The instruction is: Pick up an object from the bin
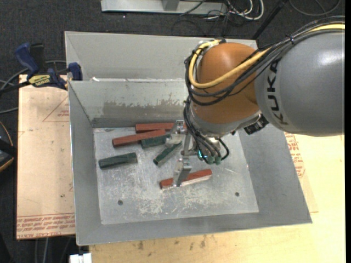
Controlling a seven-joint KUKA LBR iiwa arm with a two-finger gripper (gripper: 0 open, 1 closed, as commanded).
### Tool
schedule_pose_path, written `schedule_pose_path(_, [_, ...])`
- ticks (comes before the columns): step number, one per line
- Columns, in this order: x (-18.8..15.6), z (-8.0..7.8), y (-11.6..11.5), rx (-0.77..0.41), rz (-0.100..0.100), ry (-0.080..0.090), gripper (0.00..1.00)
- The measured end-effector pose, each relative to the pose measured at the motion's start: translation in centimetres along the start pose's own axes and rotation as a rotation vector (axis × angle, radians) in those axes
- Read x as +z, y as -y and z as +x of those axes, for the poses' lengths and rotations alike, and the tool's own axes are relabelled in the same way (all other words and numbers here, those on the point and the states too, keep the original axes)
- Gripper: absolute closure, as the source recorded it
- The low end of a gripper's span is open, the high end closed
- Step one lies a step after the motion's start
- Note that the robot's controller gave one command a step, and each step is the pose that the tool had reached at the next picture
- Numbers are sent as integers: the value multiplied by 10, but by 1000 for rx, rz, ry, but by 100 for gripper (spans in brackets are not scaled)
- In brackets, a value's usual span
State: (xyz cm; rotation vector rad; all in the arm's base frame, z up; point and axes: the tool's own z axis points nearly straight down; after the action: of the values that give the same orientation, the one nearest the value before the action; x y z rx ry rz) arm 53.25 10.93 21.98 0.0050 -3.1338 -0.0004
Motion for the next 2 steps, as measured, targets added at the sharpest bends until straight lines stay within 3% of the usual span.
schedule_pose_path(1, [-5, -2, 1, 3, -1, 8, 0])
schedule_pose_path(2, [40, -3, 4, -19, -2, 16, 0])
